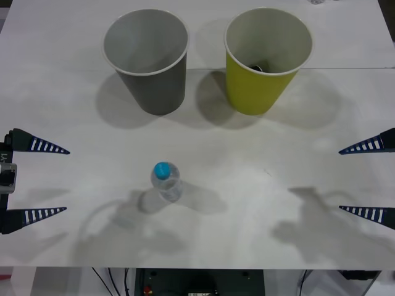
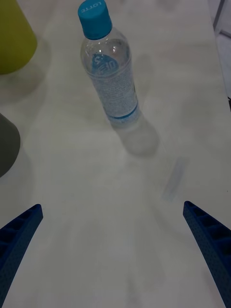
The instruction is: Put the can into the green bin and the plastic bottle into the gray bin
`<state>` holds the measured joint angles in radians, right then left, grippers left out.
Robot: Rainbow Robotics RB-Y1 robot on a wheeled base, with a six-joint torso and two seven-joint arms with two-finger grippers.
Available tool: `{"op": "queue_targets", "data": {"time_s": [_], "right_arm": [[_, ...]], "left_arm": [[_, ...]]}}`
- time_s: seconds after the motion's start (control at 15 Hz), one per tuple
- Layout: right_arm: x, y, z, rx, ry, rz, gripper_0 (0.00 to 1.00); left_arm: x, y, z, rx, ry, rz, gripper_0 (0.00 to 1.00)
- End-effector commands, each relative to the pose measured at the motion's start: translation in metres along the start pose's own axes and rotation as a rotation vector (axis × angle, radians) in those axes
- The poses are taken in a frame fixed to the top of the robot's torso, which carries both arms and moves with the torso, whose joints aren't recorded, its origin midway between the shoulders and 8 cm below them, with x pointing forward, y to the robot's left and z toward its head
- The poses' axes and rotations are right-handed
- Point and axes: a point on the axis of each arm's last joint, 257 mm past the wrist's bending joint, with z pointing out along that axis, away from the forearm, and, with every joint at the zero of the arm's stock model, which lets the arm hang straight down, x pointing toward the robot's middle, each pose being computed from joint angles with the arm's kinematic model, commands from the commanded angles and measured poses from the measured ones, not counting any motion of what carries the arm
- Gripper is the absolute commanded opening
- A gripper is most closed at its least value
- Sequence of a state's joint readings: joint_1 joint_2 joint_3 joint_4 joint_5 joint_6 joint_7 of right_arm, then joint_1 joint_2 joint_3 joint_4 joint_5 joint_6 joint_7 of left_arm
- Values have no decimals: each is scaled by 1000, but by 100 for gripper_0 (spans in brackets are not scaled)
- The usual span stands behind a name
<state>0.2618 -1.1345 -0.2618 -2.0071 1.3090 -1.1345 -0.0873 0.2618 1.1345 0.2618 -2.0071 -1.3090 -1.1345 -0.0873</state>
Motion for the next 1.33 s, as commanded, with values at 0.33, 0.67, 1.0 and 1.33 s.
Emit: {"op": "queue_targets", "data": {"time_s": [0.33, 0.67, 1.0, 1.33], "right_arm": [[0, 0, 0, 0, 0, 0, 100], [0, 0, 0, 0, 0, 0, 100], [0, 0, 0, 0, 0, 0, 100], [0, 0, 0, 0, 0, 0, 100]], "left_arm": [[12, -17, 8, 21, -3, -66, 100], [9, -11, 11, -5, -36, -115, 100], [10, -2, 35, -52, -184, -250, 100], [19, 4, 65, -84, -305, -270, 100]]}}
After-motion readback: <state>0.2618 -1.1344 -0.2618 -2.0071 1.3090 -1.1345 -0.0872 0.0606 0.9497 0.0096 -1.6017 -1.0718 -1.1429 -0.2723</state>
